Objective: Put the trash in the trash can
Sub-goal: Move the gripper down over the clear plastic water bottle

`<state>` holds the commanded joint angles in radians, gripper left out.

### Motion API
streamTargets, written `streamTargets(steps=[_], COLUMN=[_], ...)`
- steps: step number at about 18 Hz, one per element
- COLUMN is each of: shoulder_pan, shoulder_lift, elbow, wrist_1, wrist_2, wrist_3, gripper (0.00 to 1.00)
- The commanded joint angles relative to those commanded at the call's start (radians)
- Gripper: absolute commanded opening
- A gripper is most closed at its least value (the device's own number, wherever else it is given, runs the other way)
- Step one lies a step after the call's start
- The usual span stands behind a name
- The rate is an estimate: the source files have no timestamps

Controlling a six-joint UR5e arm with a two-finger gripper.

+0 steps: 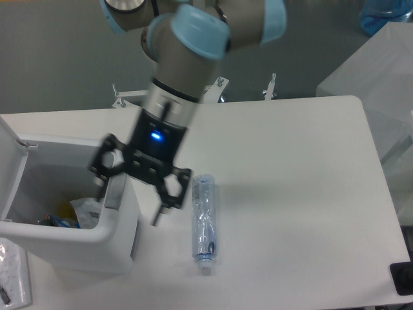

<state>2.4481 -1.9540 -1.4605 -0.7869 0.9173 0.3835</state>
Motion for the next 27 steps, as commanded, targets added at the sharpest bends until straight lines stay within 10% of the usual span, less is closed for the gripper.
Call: streamTargets(steps=[8,13,19,27], shoulder_pan=[0.002,-0.031,-0.064,-0.090], shoulder_lift=[-0.135,-0.238,-0.376,-0.444], elbow=[0.019,0.116,0.331,0.355], wrist_1=[-0.020,-0.158,-0.452,-0.517], wrist_2=[0.209,0.316,0.406,0.503], wrist_3=[0.000,0.002,0.002,0.002], gripper=[1.00,1.00,1.00,1.00])
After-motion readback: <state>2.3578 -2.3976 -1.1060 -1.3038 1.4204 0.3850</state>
